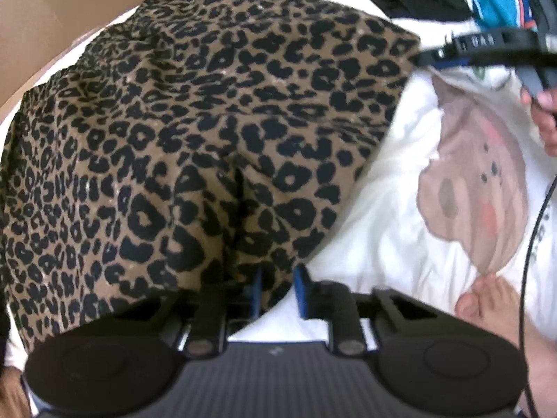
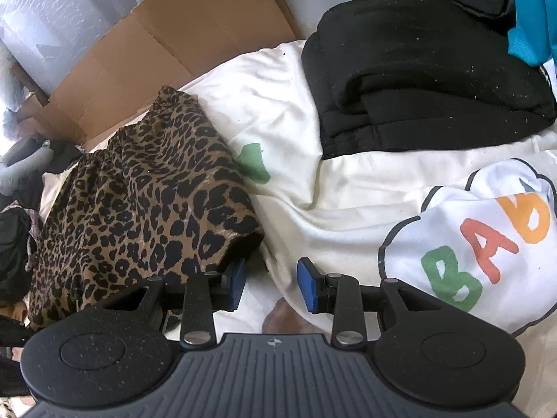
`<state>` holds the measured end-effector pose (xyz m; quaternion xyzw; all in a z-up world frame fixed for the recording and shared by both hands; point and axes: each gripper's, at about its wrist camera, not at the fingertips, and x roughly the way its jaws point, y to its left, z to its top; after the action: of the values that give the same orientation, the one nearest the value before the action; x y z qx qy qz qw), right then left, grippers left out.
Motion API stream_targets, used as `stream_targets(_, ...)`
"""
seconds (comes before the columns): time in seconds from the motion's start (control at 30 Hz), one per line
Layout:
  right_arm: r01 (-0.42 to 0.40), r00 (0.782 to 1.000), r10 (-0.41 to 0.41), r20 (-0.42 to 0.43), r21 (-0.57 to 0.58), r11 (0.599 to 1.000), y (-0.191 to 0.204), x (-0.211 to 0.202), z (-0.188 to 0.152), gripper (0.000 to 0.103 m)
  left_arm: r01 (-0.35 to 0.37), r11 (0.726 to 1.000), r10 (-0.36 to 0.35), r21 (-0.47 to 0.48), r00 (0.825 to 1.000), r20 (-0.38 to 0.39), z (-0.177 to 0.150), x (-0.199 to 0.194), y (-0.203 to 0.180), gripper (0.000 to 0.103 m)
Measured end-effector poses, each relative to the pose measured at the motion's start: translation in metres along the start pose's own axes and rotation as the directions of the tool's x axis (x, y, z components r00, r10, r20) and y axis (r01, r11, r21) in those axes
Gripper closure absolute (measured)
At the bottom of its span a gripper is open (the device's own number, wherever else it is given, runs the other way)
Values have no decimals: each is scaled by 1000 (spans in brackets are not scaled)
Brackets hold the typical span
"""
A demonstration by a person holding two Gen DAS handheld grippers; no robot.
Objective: Fold clothes
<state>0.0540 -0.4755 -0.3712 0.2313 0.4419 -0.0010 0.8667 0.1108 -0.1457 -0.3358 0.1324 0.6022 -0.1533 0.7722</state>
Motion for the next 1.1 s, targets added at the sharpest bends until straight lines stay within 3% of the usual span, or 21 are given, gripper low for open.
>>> stream_targets(0.2, -10, 1000, 10, -1, -6, 1000, 3, 1, -1, 63, 15, 998, -14, -64, 1000, 17, 4, -7, 17, 100)
stream_targets(0.4, -40, 999, 40, 17, 0, 999, 10, 3, 2, 63, 27, 981, -17, -190, 999, 50, 6, -20, 42, 100)
stream_targets(0.63, -62, 998, 62, 0, -44, 997, 17, 4, -1, 63, -27, 965, 48, -262, 996, 72, 10, -43, 59, 101)
stream_targets(0.87, -64, 998, 64, -2, -87, 994, 23, 7, -3, 63, -117, 910, 165, -397, 982, 89, 10, -60, 68, 101)
stream_targets(1.1, -103, 994, 105, 29, -49, 993, 22, 14, 0, 63, -136, 864, 210, -485, 972, 102, 10, -68, 79, 101)
